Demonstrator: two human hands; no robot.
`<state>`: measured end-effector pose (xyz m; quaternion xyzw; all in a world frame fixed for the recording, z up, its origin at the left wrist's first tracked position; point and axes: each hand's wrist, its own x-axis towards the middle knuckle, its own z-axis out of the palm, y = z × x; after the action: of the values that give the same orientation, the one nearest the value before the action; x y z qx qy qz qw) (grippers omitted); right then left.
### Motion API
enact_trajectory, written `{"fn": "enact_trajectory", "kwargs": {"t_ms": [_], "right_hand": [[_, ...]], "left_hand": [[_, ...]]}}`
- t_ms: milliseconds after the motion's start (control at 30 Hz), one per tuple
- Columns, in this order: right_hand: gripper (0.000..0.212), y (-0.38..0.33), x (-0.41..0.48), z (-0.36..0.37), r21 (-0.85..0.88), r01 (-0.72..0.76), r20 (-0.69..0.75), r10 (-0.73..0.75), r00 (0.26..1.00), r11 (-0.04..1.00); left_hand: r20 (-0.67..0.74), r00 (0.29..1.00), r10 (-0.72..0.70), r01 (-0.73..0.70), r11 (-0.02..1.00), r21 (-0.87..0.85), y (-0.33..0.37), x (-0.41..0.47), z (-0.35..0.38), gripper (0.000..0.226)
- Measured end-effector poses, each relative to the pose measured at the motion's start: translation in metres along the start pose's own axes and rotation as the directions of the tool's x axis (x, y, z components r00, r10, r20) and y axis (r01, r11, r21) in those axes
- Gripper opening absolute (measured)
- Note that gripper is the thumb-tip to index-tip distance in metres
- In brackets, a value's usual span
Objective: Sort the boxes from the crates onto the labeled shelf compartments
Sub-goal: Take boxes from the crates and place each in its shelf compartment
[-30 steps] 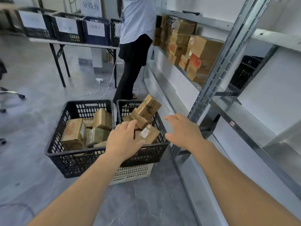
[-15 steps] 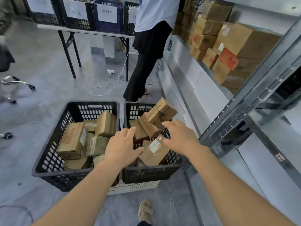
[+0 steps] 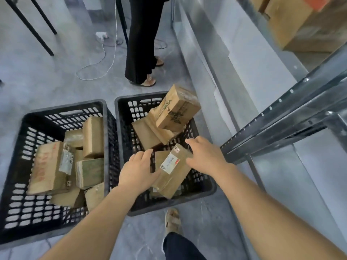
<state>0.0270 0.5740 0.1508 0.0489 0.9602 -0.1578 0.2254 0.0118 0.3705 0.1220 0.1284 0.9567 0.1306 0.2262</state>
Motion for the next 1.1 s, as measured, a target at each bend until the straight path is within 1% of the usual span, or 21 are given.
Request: {"fn": "enact_trajectory", "kwargs": {"t_ms": [167, 367, 500, 667, 733, 800, 833, 900, 933, 967, 1033, 1100], "right_hand": [[0.047, 0.018, 0.019, 0.039, 0.087, -0.067, 0.061, 0.062, 0.996, 0.994], [0.034, 0.029, 0.031, 0.095, 0.116, -0.184, 0.148, 0.166, 0.975, 0.976], [0.036, 0.036, 0.044, 0.128, 0.141, -0.313, 0.203, 0.282, 0.938, 0.939], [0.032, 0.037, 0.060, 0.167, 0.184, -0.466, 0.347, 0.387, 0.854, 0.865], [0.025, 0.036, 0.065, 0.181, 0.266, -0.531, 0.411, 0.404, 0.817, 0.805], [0.021, 0.034, 0.069, 0.193, 0.379, -0.594, 0.457, 0.415, 0.787, 0.709], [0.027, 0.033, 0.070, 0.198, 0.457, -0.621, 0.479, 0.412, 0.775, 0.637], [0.050, 0.028, 0.073, 0.202, 0.596, -0.660, 0.523, 0.403, 0.751, 0.457], [0.058, 0.025, 0.073, 0.201, 0.638, -0.664, 0.534, 0.398, 0.746, 0.389], [0.061, 0.021, 0.073, 0.199, 0.671, -0.655, 0.535, 0.386, 0.752, 0.346], [0.062, 0.013, 0.071, 0.191, 0.710, -0.621, 0.512, 0.363, 0.779, 0.333], [0.061, 0.004, 0.064, 0.178, 0.737, -0.586, 0.484, 0.342, 0.806, 0.338]], "left_hand": [[0.111, 0.992, -0.057, 0.062, 0.997, -0.045, -0.006, 0.022, 0.027, 0.071], [0.224, 0.971, -0.089, 0.109, 0.991, -0.080, -0.015, 0.051, 0.062, 0.067], [0.287, 0.954, -0.091, 0.120, 0.989, -0.088, -0.020, 0.072, 0.087, 0.066], [0.342, 0.937, -0.074, 0.141, 0.974, -0.176, -0.033, 0.096, 0.121, 0.066], [0.372, 0.926, -0.070, 0.160, 0.963, -0.217, -0.037, 0.101, 0.133, 0.068], [0.407, 0.911, -0.057, 0.182, 0.944, -0.274, -0.042, 0.104, 0.143, 0.069], [0.426, 0.903, -0.053, 0.199, 0.930, -0.308, -0.043, 0.105, 0.146, 0.068], [0.459, 0.887, -0.053, 0.243, 0.898, -0.367, -0.047, 0.104, 0.149, 0.065], [0.470, 0.880, -0.062, 0.273, 0.877, -0.395, -0.048, 0.103, 0.148, 0.065], [0.475, 0.877, -0.072, 0.301, 0.853, -0.426, -0.050, 0.101, 0.144, 0.064], [0.467, 0.881, -0.075, 0.324, 0.814, -0.481, -0.053, 0.094, 0.132, 0.061], [0.440, 0.897, -0.044, 0.301, 0.791, -0.533, -0.057, 0.087, 0.116, 0.056]]}}
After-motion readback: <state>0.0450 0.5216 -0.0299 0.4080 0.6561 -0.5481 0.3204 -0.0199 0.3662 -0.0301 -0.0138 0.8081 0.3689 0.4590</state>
